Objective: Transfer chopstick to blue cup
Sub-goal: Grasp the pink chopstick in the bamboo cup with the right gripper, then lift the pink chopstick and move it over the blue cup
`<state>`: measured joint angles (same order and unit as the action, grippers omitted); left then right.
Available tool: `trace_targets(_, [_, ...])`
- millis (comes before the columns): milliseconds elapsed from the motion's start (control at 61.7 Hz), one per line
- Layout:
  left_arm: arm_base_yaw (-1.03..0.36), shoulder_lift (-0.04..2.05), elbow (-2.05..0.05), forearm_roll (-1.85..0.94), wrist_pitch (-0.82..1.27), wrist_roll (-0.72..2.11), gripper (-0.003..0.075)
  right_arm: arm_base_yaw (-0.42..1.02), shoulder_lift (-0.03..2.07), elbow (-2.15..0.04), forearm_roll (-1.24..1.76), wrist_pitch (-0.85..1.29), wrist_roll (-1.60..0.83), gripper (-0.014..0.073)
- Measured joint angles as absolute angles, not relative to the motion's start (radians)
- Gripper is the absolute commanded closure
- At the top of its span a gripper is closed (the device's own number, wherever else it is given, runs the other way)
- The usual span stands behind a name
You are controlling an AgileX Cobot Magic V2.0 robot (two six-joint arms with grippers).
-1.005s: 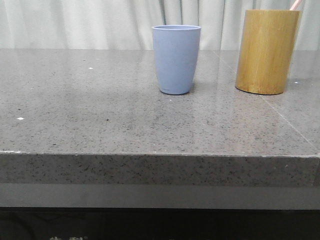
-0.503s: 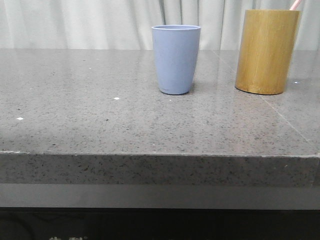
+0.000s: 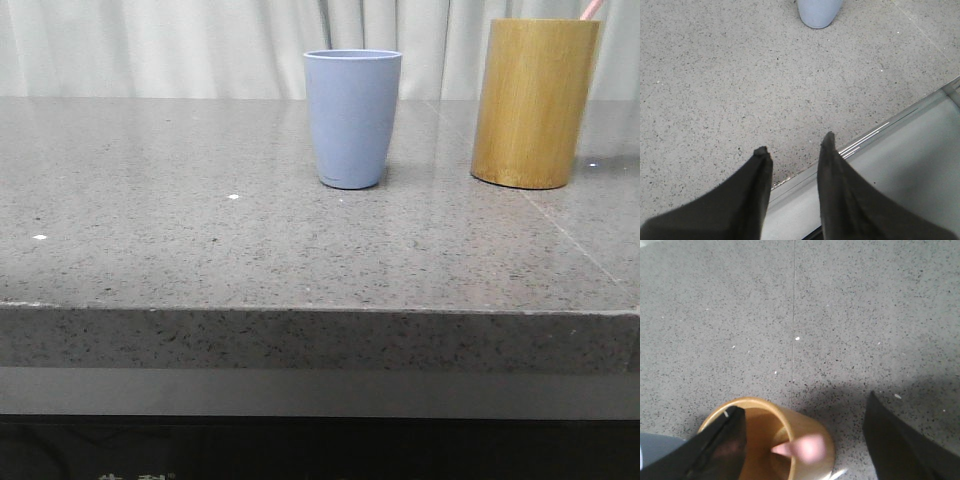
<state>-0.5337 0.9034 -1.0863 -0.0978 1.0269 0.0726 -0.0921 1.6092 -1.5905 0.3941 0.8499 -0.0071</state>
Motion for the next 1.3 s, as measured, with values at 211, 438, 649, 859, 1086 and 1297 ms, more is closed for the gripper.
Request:
trace_targets(211, [-0.534, 0.903, -1.078, -0.098, 1.032, 0.073, 0.0482, -0.092, 1.685, -1.687, 0.394, 0.929, -0.022, 0.0099])
trace_targets(438, [-0.534, 0.903, -1.078, -0.098, 1.034, 0.073, 0.0482, -0.092, 1.7, -1.715, 0.397, 0.959, -0.026, 0.0341])
trace_targets(649, [-0.534, 0.903, -1.078, -0.098, 1.034, 0.073, 0.0482, -0.092, 1.7, -1.719, 0.401, 0.966, -0.026, 0.0491])
trace_targets(859, [-0.534, 0.903, -1.078, -0.098, 1.035, 0.073, 0.0482, -0.092, 1.7, -1.733, 0.424, 0.984, -0.027, 0.0595])
trace_targets(1086, [-0.534, 0.903, -1.078, -0.098, 1.035, 0.073, 0.0482, -0.092, 1.7, -1.848, 0.412, 1.091, -0.099, 0.0652])
trace_targets(1297, [-0.534, 0.903, -1.078, -0.098, 1.035, 0.073, 0.0482, -0.084, 1.682, -2.026, 0.402, 1.204, -0.152, 0.0652])
